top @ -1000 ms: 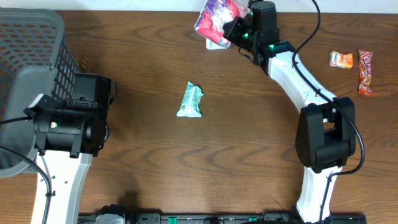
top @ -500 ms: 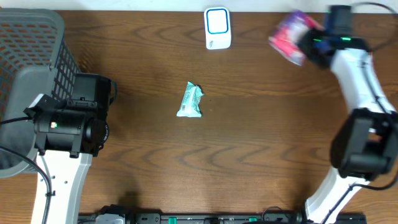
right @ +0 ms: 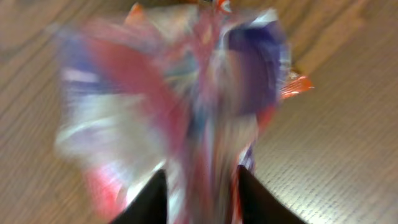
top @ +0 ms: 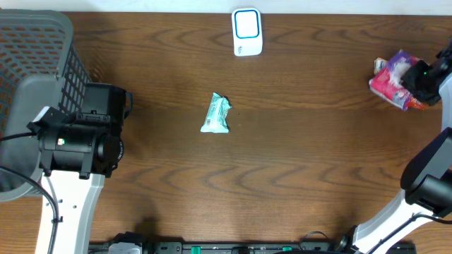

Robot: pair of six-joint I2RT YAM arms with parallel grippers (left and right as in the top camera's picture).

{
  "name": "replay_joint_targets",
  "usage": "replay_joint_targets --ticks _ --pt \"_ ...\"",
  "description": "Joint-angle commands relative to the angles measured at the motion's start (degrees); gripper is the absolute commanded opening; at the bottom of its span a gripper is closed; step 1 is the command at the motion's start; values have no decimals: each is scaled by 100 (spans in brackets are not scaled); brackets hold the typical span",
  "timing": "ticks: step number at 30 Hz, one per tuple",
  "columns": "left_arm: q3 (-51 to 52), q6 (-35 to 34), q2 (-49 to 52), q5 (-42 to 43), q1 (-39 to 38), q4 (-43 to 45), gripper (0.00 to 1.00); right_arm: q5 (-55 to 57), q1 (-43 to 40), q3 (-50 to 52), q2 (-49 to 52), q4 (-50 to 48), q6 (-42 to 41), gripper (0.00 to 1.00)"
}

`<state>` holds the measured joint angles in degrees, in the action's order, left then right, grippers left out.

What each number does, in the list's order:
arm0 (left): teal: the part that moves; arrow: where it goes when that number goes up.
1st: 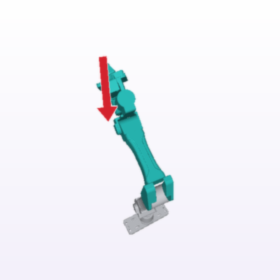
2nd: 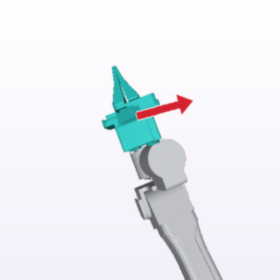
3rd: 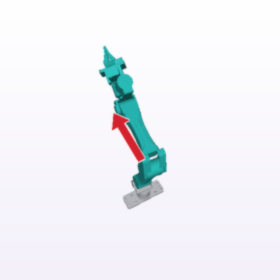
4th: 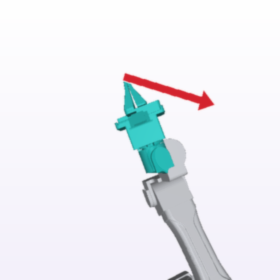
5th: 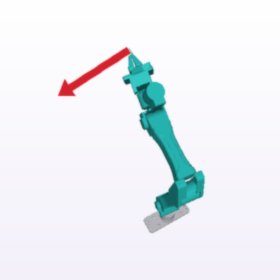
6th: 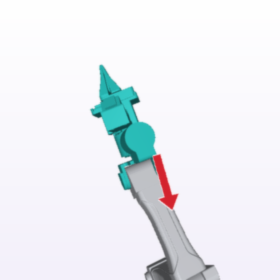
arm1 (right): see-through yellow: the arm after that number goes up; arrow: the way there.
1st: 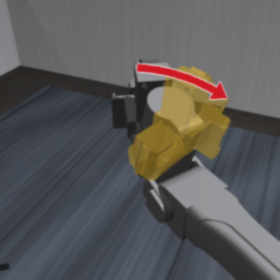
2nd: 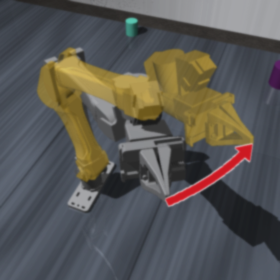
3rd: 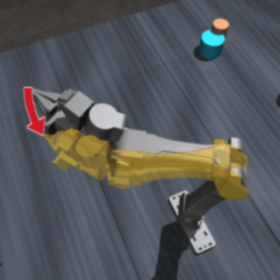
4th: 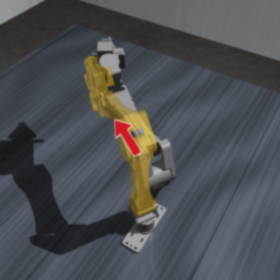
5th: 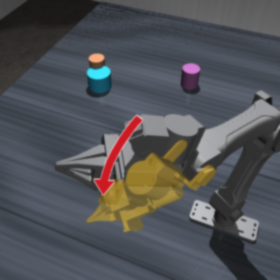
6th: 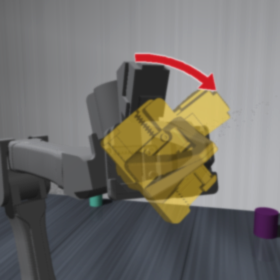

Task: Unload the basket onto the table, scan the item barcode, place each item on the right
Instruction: 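Carry the pink bag right and release it beside the orange items, then reach the right gripper to the mint-green packet and grasp it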

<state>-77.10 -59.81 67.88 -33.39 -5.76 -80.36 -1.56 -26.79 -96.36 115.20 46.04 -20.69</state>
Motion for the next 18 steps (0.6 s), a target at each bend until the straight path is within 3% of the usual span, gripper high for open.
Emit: replay_joint_targets --ticks 1,3,4,14,18 --pt "28 -26 22 -138 24 -17 98 468 -39 -68 -164 11 212 49" --pt "28 -26 22 -138 24 -17 98 402 -15 -68 -164 48 212 69" --pt "28 -26 22 -138 24 -17 98 275 9 -68 -164 66 212 72" --pt "28 -26 22 -138 24 -17 98 -2872 782 -68 -164 356 793 76" --pt "28 -26 22 -138 22 -17 98 -3353 1414 -68 -164 780 800 86"
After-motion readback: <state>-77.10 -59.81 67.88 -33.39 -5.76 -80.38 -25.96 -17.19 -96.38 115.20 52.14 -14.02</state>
